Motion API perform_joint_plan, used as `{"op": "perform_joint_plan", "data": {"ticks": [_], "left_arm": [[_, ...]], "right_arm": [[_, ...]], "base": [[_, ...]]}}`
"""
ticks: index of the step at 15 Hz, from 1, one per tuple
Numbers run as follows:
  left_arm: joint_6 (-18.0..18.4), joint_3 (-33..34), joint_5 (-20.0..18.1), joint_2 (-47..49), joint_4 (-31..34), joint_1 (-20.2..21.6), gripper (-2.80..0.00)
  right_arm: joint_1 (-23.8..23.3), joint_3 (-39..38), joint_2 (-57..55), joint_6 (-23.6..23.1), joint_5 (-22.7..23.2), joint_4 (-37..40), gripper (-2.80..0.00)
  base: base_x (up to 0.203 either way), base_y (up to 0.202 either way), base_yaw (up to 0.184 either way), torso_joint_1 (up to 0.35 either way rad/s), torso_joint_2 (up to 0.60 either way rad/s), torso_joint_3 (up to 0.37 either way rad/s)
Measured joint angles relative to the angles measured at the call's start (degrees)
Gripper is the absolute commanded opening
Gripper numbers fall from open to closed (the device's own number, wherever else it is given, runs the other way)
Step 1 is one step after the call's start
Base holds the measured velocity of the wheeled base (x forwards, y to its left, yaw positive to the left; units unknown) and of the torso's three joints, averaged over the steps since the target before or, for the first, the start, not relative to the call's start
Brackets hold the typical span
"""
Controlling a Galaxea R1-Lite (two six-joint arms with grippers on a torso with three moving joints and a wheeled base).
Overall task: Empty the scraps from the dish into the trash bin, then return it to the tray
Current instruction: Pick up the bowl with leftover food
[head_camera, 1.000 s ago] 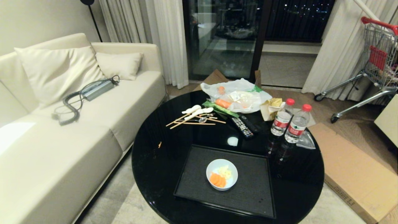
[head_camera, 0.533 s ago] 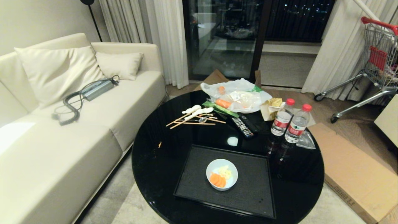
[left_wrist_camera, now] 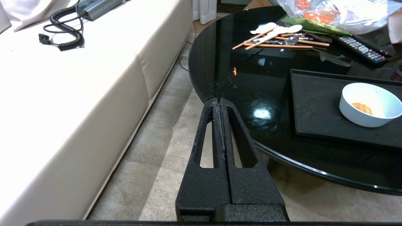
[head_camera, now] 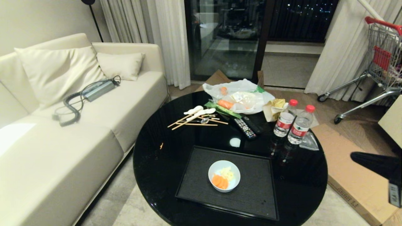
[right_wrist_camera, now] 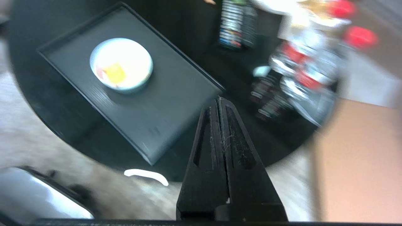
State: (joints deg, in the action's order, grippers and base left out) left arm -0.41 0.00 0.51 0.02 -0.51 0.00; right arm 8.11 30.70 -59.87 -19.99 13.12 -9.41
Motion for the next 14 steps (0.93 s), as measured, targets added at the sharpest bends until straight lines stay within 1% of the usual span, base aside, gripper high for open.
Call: {"op": "perform_joint_plan", "data": {"ticks": [2,3,6,8,9,11,12,14], "left_arm": [[0.0,0.0,-0.02,0.0,0.0,0.0,-2.8],[-0.02,0.0,0.0,0.0,0.0,0.0,-2.8],[0.0,0.0,-0.02,0.0,0.0,0.0,-2.8],[0.0,0.0,0.0,0.0,0.02,0.0,-2.8],[0.0,0.0,0.0,0.0,0.02,0.0,-2.8],[0.0,0.0,0.0,0.0,0.02,0.0,-2.8],[-0.01,0.0,-0.01,0.0,0.02,0.0,-2.8],[0.0,0.0,-0.02,0.0,0.02,0.0,-2.8]], "right_arm": [[4.46,5.49,-10.47,3.57,-0.41,-4.02,-2.8],[6.44,8.23,-15.14,4.99,-1.02,-4.86,-2.8],[12.63,16.55,-26.94,9.02,-3.93,-4.76,-2.8],[17.46,21.26,-32.53,13.86,-8.12,-0.78,-2.8],[19.55,23.61,-35.05,17.23,-10.55,1.23,-2.8],[22.87,27.91,-39.62,22.44,-14.42,4.58,-2.8],[24.18,29.98,-41.72,24.01,-16.05,6.87,-2.8],[26.23,34.29,-45.71,27.27,-17.32,12.43,-2.8]], "base": [[0.0,0.0,0.0,0.0,0.0,0.0],[0.0,0.0,0.0,0.0,0.0,0.0],[0.0,0.0,0.0,0.0,0.0,0.0],[0.0,0.0,0.0,0.0,0.0,0.0],[0.0,0.0,0.0,0.0,0.0,0.0],[0.0,0.0,0.0,0.0,0.0,0.0],[0.0,0.0,0.0,0.0,0.0,0.0],[0.0,0.0,0.0,0.0,0.0,0.0]]}}
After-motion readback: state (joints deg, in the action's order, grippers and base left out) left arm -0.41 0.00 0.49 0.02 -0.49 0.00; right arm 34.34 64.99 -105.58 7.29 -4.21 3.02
